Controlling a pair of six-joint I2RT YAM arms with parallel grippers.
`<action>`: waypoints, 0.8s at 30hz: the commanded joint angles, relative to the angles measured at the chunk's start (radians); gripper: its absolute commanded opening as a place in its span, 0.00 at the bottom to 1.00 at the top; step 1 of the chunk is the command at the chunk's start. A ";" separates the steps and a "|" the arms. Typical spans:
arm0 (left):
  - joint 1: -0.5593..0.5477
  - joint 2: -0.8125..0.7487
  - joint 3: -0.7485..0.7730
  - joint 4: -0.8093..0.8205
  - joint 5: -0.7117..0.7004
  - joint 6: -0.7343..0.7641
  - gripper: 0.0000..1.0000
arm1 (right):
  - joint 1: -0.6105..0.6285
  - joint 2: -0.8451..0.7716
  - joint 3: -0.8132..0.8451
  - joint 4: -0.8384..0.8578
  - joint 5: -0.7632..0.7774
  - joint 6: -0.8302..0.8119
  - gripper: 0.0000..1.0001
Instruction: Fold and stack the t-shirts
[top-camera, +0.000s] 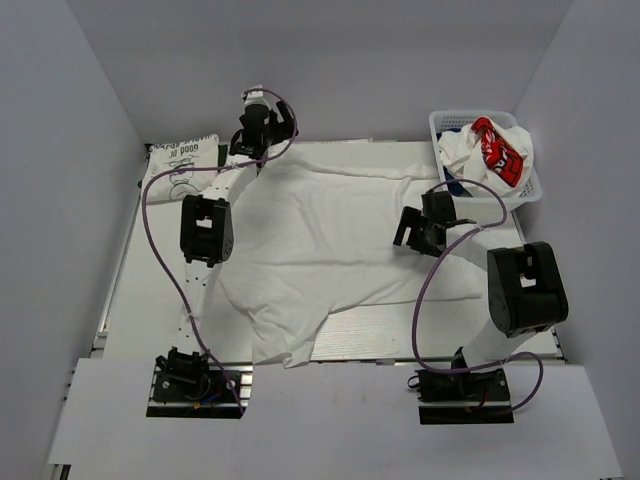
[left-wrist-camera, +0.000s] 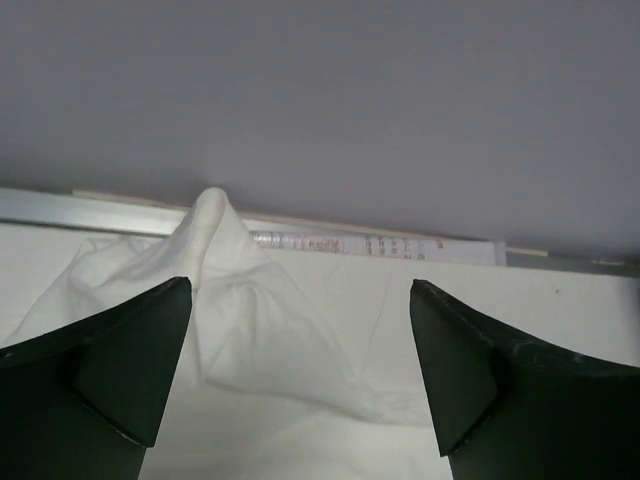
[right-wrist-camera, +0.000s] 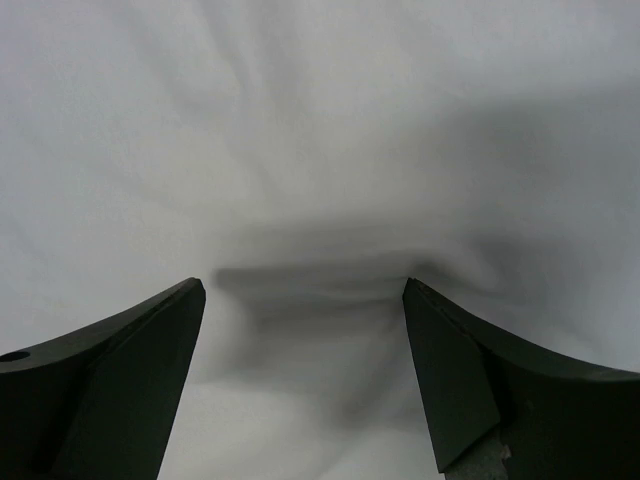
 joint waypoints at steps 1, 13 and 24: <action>-0.013 -0.226 -0.105 0.017 -0.024 0.045 1.00 | 0.011 -0.076 -0.040 -0.048 -0.002 -0.018 0.88; -0.045 -0.876 -0.933 -0.282 -0.079 0.073 1.00 | 0.063 -0.294 -0.168 -0.102 0.091 -0.006 0.89; -0.054 -0.903 -1.236 -0.291 -0.103 0.056 1.00 | 0.067 -0.075 -0.004 -0.162 0.145 -0.044 0.89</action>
